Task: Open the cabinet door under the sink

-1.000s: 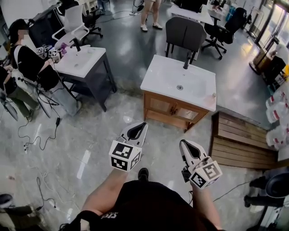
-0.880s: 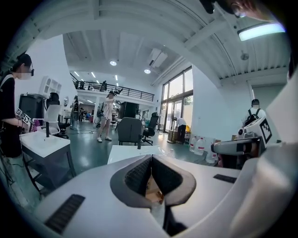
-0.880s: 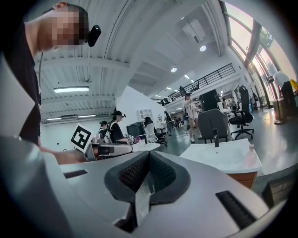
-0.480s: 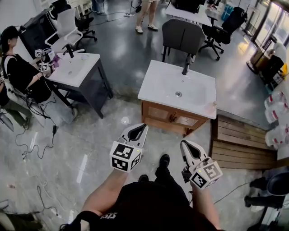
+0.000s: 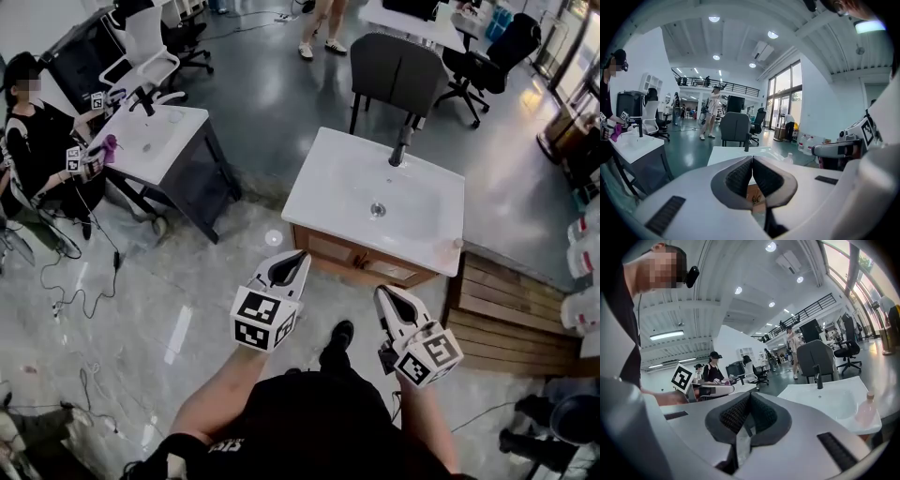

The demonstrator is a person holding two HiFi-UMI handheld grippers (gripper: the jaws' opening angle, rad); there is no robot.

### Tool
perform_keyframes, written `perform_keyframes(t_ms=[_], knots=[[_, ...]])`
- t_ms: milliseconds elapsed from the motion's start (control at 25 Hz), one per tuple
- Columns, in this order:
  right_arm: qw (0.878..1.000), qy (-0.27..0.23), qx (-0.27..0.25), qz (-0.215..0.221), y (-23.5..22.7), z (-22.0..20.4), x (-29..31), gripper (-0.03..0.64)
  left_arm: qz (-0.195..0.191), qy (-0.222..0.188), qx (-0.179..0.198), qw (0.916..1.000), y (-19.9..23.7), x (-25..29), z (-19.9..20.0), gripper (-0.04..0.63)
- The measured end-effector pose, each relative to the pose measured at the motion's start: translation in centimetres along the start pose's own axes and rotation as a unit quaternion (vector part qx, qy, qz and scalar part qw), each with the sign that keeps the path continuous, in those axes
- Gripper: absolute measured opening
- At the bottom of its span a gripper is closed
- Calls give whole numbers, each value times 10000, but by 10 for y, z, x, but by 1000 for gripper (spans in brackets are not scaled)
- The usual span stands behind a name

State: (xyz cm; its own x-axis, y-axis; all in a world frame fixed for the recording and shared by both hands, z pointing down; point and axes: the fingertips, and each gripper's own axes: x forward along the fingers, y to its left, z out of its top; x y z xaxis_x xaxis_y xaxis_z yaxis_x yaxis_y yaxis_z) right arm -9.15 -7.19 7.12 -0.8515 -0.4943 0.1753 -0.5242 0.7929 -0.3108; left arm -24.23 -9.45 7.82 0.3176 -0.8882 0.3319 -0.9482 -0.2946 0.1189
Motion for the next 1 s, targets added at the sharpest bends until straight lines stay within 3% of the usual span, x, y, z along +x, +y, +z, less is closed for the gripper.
perform_keyframes(t_ms=[240,440,640,800,1000], knots=[[9996,101,142,231,-69,7,26,14,11,258,180,9995,-12,66,14,18],[9987,410,184,256,-96,-14,43,14,-127,467,105,9988,-17,98,-5,18],[9966,795,213,62,-96,-46,45,14,-294,629,-84,9976,-7,112,-46,18],[9926,1088,374,-381,-106,-96,41,14,-465,658,201,9965,-4,127,-91,18],[9883,1369,498,-451,-109,-149,57,14,-645,765,-171,9948,-1,151,-150,18]])
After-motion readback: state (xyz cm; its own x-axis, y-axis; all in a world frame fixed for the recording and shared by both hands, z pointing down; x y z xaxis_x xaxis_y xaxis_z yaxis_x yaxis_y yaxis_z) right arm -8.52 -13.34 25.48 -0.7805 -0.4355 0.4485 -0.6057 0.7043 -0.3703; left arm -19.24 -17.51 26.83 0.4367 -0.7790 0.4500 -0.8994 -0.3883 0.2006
